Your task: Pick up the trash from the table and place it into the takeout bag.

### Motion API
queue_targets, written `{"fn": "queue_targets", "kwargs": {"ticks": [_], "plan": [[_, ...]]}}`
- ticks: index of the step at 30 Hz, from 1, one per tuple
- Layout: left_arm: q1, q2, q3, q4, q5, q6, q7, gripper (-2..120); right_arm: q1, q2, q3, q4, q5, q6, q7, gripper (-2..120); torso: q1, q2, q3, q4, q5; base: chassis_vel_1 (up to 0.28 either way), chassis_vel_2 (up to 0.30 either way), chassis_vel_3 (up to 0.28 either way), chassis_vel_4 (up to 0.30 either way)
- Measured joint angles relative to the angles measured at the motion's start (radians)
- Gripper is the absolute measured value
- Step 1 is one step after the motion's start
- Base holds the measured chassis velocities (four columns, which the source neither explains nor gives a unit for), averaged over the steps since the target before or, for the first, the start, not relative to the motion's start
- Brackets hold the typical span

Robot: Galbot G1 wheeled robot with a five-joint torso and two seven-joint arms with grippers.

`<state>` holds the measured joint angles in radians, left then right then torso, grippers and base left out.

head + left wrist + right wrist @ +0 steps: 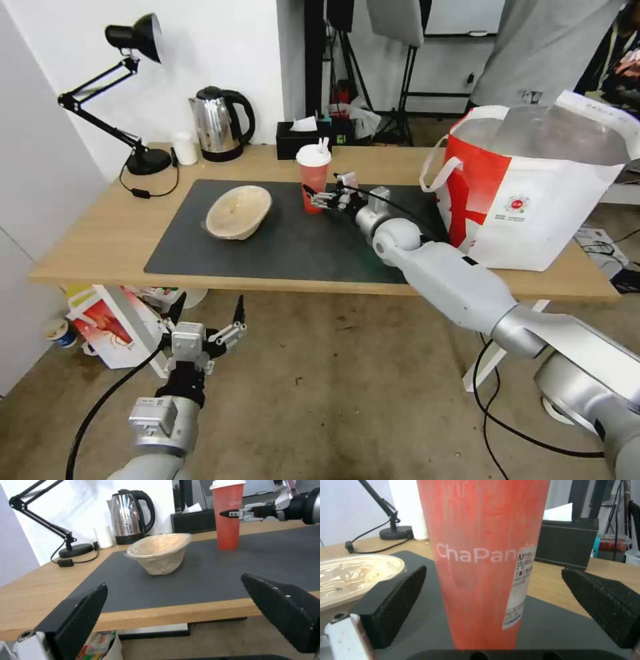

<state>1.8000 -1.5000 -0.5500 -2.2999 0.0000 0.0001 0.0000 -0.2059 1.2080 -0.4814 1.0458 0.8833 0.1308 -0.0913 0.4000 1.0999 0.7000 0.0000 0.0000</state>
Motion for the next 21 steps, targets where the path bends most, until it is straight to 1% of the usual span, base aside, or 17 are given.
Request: {"fn": "queue_targets", "kwargs": {"ticks": [21], "plan": [[0.0,0.0,0.0,0.0,0.0,0.0,0.0,100,0.017,0.047,0.015,-0.104,-0.022,0.031,-0.037,100,0.0,0.0,0.0,0.0,-0.0001,0.0,0.0,0.0,0.0]]}}
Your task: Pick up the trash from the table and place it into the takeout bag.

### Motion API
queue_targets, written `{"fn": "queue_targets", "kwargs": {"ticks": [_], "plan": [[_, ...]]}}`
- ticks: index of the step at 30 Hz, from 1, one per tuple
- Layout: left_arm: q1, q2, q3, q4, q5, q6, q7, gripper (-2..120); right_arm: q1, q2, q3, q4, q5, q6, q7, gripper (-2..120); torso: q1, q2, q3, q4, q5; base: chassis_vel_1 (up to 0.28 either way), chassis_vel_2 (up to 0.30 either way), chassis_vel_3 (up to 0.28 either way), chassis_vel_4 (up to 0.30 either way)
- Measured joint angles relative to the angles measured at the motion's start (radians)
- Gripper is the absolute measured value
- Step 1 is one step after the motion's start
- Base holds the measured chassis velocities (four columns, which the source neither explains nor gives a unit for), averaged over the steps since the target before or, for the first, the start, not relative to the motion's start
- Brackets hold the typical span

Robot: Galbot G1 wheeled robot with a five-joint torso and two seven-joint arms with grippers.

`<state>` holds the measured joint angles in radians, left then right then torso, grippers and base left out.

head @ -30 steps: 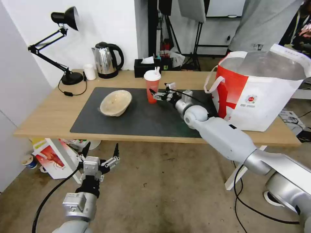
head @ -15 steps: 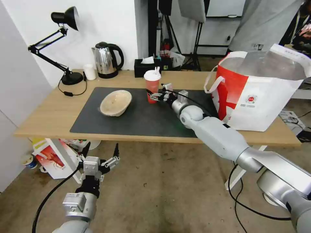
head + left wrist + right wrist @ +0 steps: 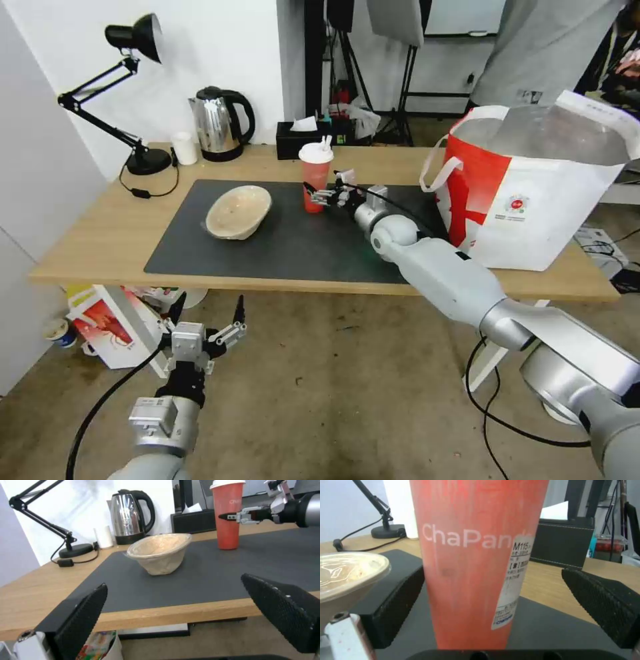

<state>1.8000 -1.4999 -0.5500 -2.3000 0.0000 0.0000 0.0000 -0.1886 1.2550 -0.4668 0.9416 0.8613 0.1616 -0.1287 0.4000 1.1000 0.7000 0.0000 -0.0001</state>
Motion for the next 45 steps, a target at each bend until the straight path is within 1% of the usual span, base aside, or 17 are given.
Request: {"fn": "queue_targets", "kwargs": {"ticks": [3,6,8,10,11,12,14,15,18,20,28,30,33,34,36,38,45], "plan": [[0.0,0.0,0.0,0.0,0.0,0.0,0.0,100,-0.001,0.012,0.003,-0.017,-0.005,0.009,-0.003,99,0.0,0.0,0.0,0.0,0.0001,0.0,0.0,0.0,0.0],[0.0,0.0,0.0,0.0,0.0,0.0,0.0,100,-0.003,0.021,0.009,-0.029,-0.007,0.016,-0.017,88,0.0,0.0,0.0,0.0,0.0,0.0,0.0,0.0,0.0],[0.0,0.0,0.0,0.0,0.0,0.0,0.0,100,-0.004,0.022,0.01,-0.03,-0.007,0.016,-0.018,84,0.0,0.0,0.0,0.0,0.0001,0.0,0.0,0.0,0.0],[0.0,0.0,0.0,0.0,0.0,0.0,0.0,100,-0.005,0.023,0.012,-0.031,-0.006,0.016,-0.026,75,0.0,0.0,0.0,0.0,0.0,0.0,0.0,0.0,0.0],[0.0,0.0,0.0,0.0,0.0,0.0,0.0,100,-0.005,0.023,0.012,-0.031,-0.006,0.016,-0.026,75,0.0,0.0,0.0,0.0,0.0,0.0,0.0,0.0,0.0],[0.0,0.0,0.0,0.0,0.0,0.0,0.0,100,-0.006,0.023,0.012,-0.031,-0.005,0.016,-0.028,71,0.0,0.0,0.0,0.0,0.0,0.0,0.0,0.0,0.0],[0.0,0.0,0.0,0.0,0.0,0.0,0.0,100,-0.009,0.022,0.013,-0.031,-0.001,0.016,-0.028,59,0.0,0.0,0.0,-0.0001,0.0,0.0,0.0,0.0,0.0],[0.0,0.0,0.0,0.0,0.0,0.0,0.0,100,-0.009,0.022,0.013,-0.031,-0.001,0.016,-0.028,59,0.0,0.0,0.0,-0.0001,0.0,0.0,0.0,0.0,0.0],[0.0,0.0,0.0,0.0,0.0,0.0,0.0,100,-0.011,0.021,0.014,-0.029,0.002,0.017,-0.029,50,0.0,0.0,0.0,-0.0001,0.0,0.0,0.0,0.0,0.0],[0.0,0.0,0.0,0.0,0.0,0.0,0.0,100,-0.011,0.021,0.014,-0.028,0.003,0.017,-0.03,47,0.0,0.0,0.0,0.0,0.0001,0.0,0.0,0.0,0.0],[0.0,0.0,0.0,0.0,0.0,0.0,0.0,100,-0.011,0.012,0.019,-0.007,0.008,0.014,-0.037,24,0.0,0.0,0.0,0.0001,0.0,0.0,0.0,0.0,0.0],[0.0,0.0,0.0,0.0,0.0,0.0,0.0,100,-0.011,0.01,0.019,-0.003,0.008,0.013,-0.037,22,0.0,0.0,0.0,0.0001,0.0001,0.0,0.0,0.0,0.0],[0.0,0.0,0.0,0.0,0.0,0.0,0.0,100,-0.012,-0.006,0.014,0.026,0.018,0.007,-0.037,14,0.0,0.0,0.0,0.0,0.0,0.0,0.0,0.0,0.0],[0.0,0.0,0.0,0.0,0.0,0.0,0.0,100,-0.012,-0.006,0.014,0.026,0.018,0.007,-0.037,14,0.0,0.0,0.0,0.0,0.0,0.0,0.0,0.0,0.0],[0.0,0.0,0.0,0.0,0.0,0.0,0.0,100,-0.014,-0.028,0.006,0.061,0.025,-0.003,-0.036,7,0.0,0.0,0.0,0.0001,0.0001,0.0,0.0,0.0,0.0],[0.0,0.0,0.0,0.0,0.0,0.0,0.0,100,-0.015,-0.036,0.005,0.071,0.025,-0.006,-0.036,7,0.0,0.0,0.0,0.0001,0.0001,0.0,0.0,0.0,0.0],[0.0,0.0,0.0,0.0,0.0,0.0,0.0,100,-0.022,-0.122,-0.007,0.18,0.01,-0.024,-0.036,6,0.0,0.0,0.0,0.0,0.0001,0.0,0.0,0.0,0.0]]}}
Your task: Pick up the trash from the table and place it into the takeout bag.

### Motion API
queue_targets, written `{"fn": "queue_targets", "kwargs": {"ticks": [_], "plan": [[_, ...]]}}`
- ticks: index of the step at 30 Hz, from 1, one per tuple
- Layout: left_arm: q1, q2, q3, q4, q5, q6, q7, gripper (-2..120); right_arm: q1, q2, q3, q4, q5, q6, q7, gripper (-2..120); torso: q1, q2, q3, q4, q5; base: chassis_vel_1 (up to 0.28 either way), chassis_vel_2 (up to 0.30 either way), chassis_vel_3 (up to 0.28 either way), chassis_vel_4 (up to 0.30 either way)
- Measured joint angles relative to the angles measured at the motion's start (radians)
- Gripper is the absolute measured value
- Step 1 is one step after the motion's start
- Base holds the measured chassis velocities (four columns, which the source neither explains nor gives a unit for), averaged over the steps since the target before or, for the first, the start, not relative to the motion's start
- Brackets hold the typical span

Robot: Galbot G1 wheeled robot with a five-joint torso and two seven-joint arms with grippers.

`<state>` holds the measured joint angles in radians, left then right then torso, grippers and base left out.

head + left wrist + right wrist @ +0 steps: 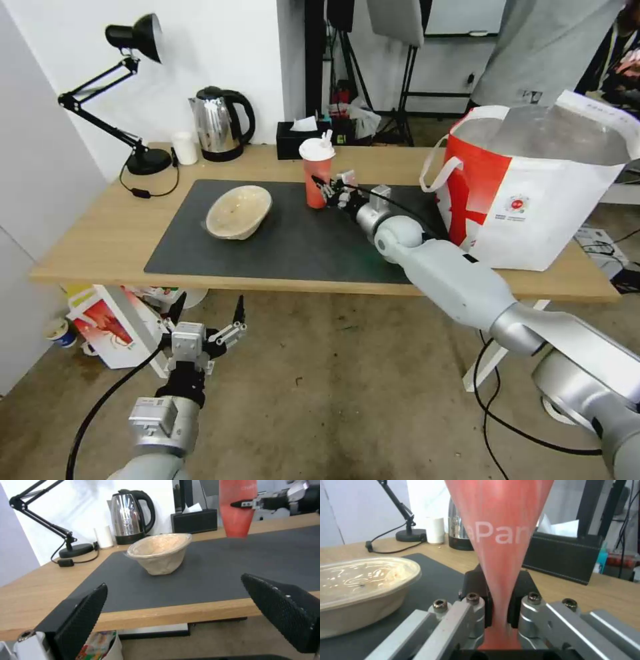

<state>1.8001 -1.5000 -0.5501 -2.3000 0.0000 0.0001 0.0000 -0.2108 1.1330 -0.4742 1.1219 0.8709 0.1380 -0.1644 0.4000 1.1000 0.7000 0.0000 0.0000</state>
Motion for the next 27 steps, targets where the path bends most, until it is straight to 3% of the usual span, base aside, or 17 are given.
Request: {"fn": "queue_targets", "kwargs": {"ticks": [12,20,27], "plan": [[0.0,0.0,0.0,0.0,0.0,0.0,0.0,100,0.031,-0.205,-0.059,0.196,-0.011,-0.006,-0.029,6,0.0,0.0,0.0,0.0001,0.0002,0.0,0.0,0.0,0.0],[0.0,0.0,0.0,0.0,0.0,0.0,0.0,100,0.164,-0.412,-0.163,0.381,0.027,0.017,-0.125,6,0.0,0.0,0.0,0.0,0.0,0.0,0.0,0.0,0.0],[0.0,0.0,0.0,0.0,0.0,0.0,0.0,100,0.259,-0.521,-0.201,0.468,0.052,0.036,-0.198,6,0.0,0.0,0.0,-0.0001,0.0,0.0,0.0,0.0,0.0]]}}
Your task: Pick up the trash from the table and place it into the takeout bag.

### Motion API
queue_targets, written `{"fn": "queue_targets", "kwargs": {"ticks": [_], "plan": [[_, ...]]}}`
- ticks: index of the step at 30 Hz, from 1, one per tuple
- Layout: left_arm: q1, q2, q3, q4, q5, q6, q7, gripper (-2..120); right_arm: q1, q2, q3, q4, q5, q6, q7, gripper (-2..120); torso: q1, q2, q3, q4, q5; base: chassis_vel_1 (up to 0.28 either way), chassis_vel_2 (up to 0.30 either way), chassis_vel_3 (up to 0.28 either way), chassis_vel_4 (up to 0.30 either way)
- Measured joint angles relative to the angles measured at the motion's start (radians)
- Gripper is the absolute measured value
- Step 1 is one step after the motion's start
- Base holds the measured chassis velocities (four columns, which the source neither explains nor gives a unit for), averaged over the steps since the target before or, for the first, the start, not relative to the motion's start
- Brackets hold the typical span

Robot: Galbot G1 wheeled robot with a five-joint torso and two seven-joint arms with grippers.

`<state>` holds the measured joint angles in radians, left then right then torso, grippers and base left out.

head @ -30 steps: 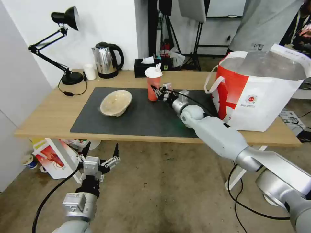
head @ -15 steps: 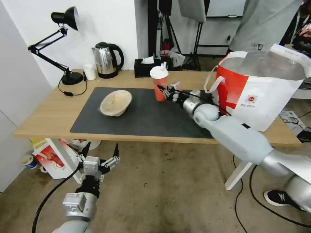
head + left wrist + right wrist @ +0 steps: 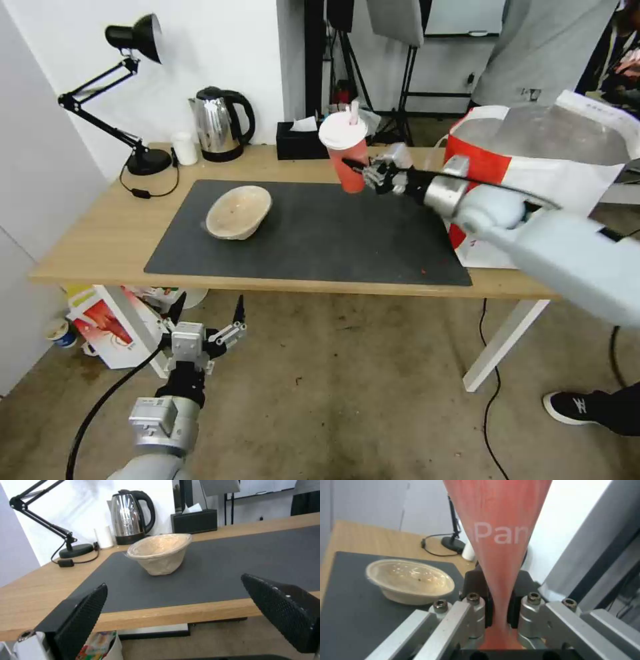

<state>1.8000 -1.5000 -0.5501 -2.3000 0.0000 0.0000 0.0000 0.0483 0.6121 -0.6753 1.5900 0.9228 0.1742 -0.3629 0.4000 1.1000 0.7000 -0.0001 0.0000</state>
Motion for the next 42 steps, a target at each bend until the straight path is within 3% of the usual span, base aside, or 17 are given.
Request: {"fn": "queue_targets", "kwargs": {"ticks": [7,17,31,42], "plan": [[0.0,0.0,0.0,0.0,0.0,0.0,0.0,100,0.061,-0.098,-0.003,0.094,0.016,0.012,-0.049,6,0.0,0.0,0.0,0.0001,0.0001,0.0,0.0,0.0,0.0],[0.0,0.0,0.0,0.0,0.0,0.0,0.0,100,0.069,-0.145,0.055,0.125,0.044,0.017,-0.081,6,0.0,0.0,0.0,0.0002,0.0001,0.0,0.0,0.0,0.0],[0.0,0.0,0.0,0.0,0.0,0.0,0.0,100,0.007,-0.242,0.212,0.123,0.103,0.014,-0.106,6,0.0,0.0,0.0,0.0001,0.0,0.0,0.0,0.0,0.0],[0.0,0.0,0.0,0.0,0.0,0.0,0.0,100,-0.143,-0.303,0.423,0.063,0.12,0.013,-0.125,5,0.0,0.0,0.0,0.0001,0.0003,0.0,0.0,0.0,0.0]]}}
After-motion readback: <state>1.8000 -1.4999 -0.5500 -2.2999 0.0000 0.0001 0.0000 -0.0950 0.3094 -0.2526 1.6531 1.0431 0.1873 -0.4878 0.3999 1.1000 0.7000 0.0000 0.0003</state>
